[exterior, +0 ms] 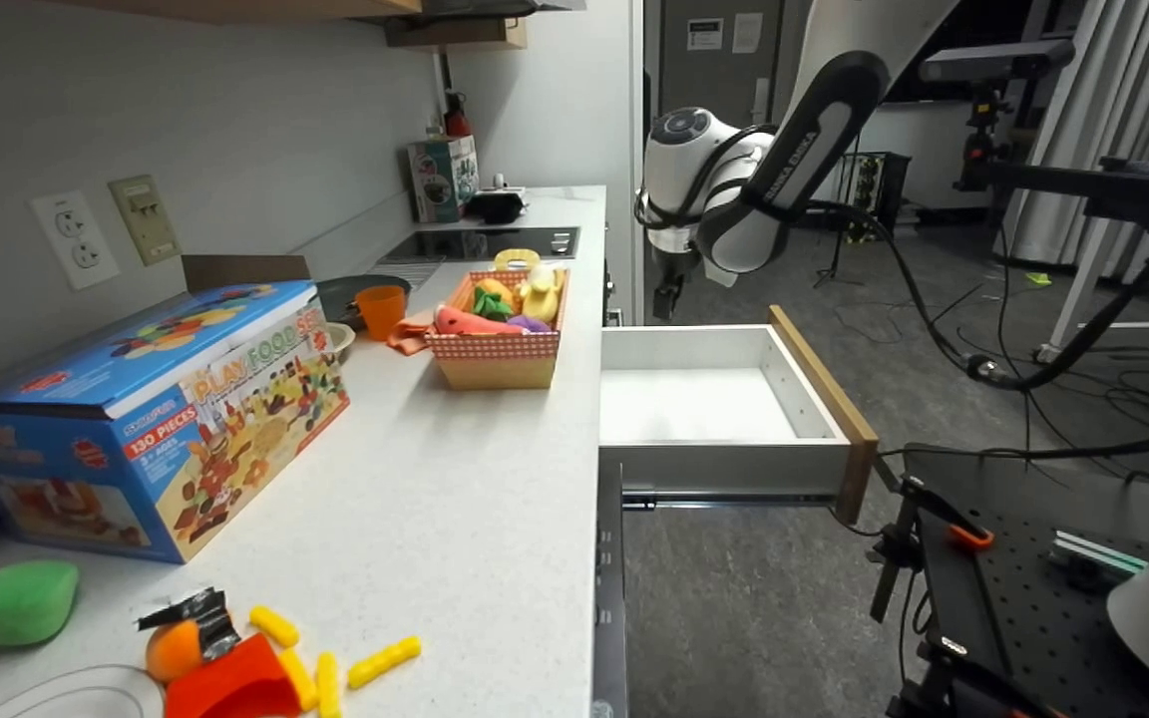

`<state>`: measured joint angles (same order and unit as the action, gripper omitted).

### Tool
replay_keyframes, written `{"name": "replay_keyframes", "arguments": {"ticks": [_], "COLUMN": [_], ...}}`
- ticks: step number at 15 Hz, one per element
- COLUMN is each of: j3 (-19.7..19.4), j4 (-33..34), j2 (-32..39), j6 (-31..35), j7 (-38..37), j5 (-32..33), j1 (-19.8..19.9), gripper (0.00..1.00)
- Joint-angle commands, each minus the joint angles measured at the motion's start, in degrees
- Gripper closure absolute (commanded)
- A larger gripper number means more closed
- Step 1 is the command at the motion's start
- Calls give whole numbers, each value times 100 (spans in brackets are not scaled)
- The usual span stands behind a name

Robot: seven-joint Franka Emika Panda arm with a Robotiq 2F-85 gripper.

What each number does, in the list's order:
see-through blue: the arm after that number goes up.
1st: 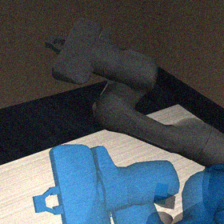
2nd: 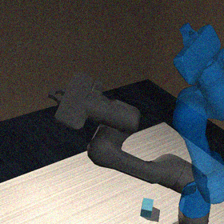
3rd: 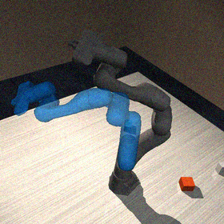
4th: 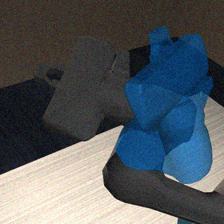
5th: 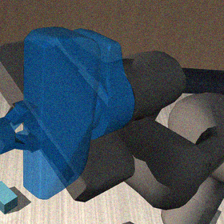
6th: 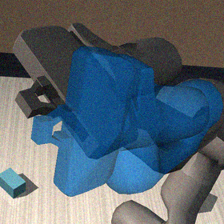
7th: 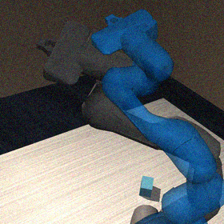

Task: Open the drawer and put some of the plush toys from the basket in the drawer and close it

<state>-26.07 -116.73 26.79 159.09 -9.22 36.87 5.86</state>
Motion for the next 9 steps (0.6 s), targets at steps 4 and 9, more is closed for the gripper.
{"name": "replay_keyframes", "arguments": {"ticks": [4,9], "j3": [218,211], "j4": [-608,-701], "j2": [-607,-764], "j6": [342,436], "j7": [437,377], "j5": [-46,0], "j1": [223,195], "gripper": [0,0]}}
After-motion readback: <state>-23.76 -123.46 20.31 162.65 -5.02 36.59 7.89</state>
